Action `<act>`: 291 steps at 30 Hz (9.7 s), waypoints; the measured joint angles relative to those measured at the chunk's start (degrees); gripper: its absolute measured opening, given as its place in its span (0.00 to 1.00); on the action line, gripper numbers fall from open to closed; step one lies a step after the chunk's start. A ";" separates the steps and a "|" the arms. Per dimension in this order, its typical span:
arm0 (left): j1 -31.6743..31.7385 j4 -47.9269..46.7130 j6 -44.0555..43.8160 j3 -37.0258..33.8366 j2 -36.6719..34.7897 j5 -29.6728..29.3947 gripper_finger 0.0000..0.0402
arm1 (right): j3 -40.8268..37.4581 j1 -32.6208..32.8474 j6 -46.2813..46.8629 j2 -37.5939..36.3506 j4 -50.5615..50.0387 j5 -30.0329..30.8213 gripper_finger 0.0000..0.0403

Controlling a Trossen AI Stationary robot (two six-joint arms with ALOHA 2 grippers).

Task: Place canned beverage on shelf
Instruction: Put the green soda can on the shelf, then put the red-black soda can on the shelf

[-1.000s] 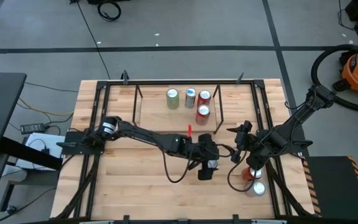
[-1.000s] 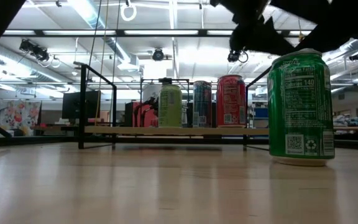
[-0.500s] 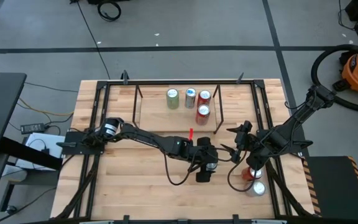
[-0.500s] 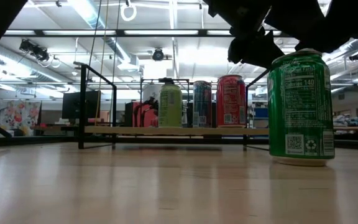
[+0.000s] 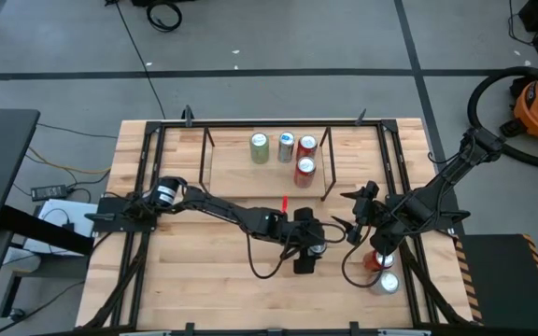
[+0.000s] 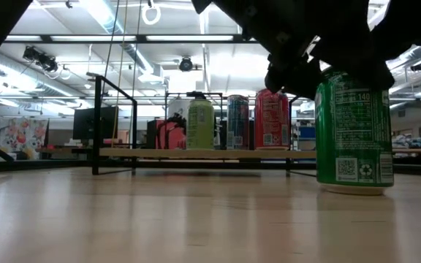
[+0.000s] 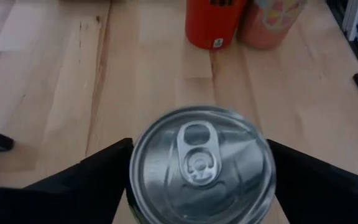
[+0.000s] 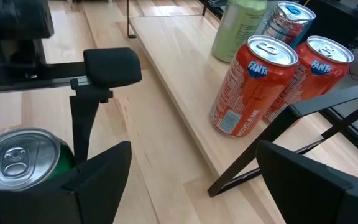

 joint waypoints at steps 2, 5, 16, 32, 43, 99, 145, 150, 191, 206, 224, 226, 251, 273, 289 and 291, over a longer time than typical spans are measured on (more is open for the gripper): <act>0.02 -0.27 0.35 -0.23 -0.04 -0.15 0.85 | 0.00 0.00 0.00 0.00 0.00 0.00 0.88; 0.02 -0.20 0.33 -0.21 -0.06 -0.16 0.77 | 0.00 0.00 0.00 0.00 0.00 0.00 0.88; 1.08 -6.08 4.16 -0.23 -3.50 -0.46 0.76 | 0.00 0.28 0.18 0.00 -0.02 -0.35 0.88; 5.33 -29.84 7.99 -0.32 -14.72 -8.52 0.77 | 0.00 2.59 0.21 0.00 0.18 0.01 0.88; 11.14 -35.90 9.80 -0.34 -16.85 -9.38 0.78 | -0.02 2.77 0.64 0.00 1.34 -0.47 0.88; 29.68 18.97 7.46 -39.58 -32.26 7.74 0.78 | -0.02 5.20 -3.54 2.95 6.70 4.66 0.88; 28.64 18.60 7.12 -39.45 -30.62 8.21 0.94 | -0.02 5.07 -5.46 2.95 8.68 4.55 0.88; 27.38 18.26 9.29 -39.47 -31.00 5.74 0.94 | -0.02 5.07 -5.46 2.95 8.72 4.52 0.88; 48.20 -10.04 4.63 -20.00 -35.33 3.84 0.87 | -0.02 1.73 -7.36 3.01 9.25 4.16 0.88; 50.96 -26.07 4.88 -8.45 -22.75 4.34 0.87 | -0.02 1.29 -7.38 3.02 8.93 3.00 0.88; 49.86 -30.35 6.81 -8.45 -20.65 7.54 0.87 | -0.02 1.29 -7.36 3.02 8.92 3.00 0.88; 49.43 -30.33 7.00 -8.45 -20.65 7.37 0.87 | -0.02 1.29 -7.38 3.02 8.92 2.99 0.88; 47.32 -29.01 12.05 -8.54 -25.42 0.84 0.87 | -0.02 1.29 -7.14 3.02 8.92 2.56 0.88; 19.08 -20.94 6.98 -8.56 -30.55 -0.83 0.87 | 1.06 2.39 -3.10 3.28 8.46 -9.71 0.88; 5.36 -20.81 -1.13 -14.53 -30.04 -8.42 0.87 | 15.90 0.44 16.37 13.57 -22.11 -43.75 0.84; 4.29 -20.43 -1.07 -15.82 -30.05 -9.63 0.87 | 15.98 0.45 20.59 13.39 -23.62 -47.01 0.84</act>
